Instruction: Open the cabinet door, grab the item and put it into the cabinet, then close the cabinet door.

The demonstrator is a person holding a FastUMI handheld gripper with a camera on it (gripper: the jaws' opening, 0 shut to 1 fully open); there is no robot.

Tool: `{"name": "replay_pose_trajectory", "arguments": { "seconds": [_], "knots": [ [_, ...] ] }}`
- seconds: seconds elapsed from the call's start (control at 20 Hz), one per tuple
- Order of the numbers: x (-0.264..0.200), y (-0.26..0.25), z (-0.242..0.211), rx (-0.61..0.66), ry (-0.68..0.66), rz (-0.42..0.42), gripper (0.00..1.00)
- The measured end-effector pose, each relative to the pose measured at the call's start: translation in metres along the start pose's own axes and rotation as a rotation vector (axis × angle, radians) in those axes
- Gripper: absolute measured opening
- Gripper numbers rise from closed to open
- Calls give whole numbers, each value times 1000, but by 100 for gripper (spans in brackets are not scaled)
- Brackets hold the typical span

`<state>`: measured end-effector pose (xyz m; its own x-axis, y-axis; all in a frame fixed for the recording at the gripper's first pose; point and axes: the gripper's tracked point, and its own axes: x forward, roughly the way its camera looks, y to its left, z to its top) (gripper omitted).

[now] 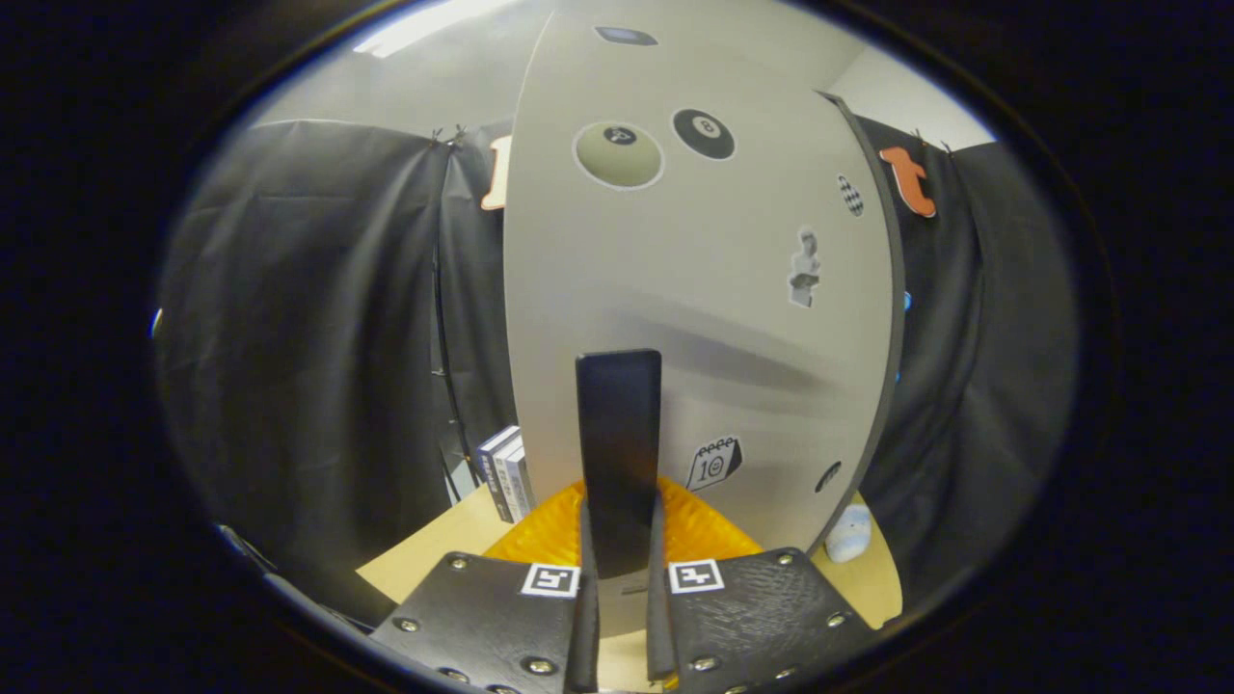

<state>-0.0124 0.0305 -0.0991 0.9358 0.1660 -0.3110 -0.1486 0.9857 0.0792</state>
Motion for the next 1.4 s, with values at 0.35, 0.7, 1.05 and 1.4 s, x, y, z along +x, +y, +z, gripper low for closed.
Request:
{"name": "replay_pose_trajectory", "arguments": {
  "seconds": [0.35,0.7,1.05,1.4],
  "knots": [
    [-36,-28,-6,39,-1,-78,19],
    [-72,-65,-11,97,-4,-202,18],
    [-92,-97,-13,97,-10,-327,6],
    [-116,-127,-27,173,22,-393,5]
  ]
}}
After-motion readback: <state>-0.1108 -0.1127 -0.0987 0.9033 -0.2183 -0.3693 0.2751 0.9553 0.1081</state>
